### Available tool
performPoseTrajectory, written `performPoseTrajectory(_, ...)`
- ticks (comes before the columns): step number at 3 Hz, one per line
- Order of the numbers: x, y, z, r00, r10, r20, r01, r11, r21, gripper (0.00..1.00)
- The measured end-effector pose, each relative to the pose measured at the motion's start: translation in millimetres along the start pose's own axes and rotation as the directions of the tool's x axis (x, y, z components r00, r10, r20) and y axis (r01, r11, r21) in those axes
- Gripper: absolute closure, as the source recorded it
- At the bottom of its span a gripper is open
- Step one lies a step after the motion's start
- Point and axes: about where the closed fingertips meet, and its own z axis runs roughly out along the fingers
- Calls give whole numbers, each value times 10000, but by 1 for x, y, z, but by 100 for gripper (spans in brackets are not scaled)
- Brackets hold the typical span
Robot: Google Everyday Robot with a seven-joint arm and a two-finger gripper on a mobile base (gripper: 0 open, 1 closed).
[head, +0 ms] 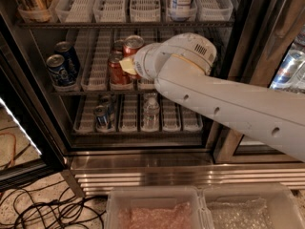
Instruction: Pick coke can from middle shelf of fridge
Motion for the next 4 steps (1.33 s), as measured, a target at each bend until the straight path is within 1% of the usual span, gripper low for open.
performPoseTrajectory(1,-1,-3,-1,9992,374,172,-373,9993,-74,100)
performPoseTrajectory(2,27,5,-15,9762,2165,-95,-2167,9754,-411,100)
performPoseTrajectory(3,64,13,-39,9077,4101,-884,-4134,9103,-219,100)
performPoseTrajectory(4,98,26,-50,8329,5151,-2024,-5221,8526,215,100)
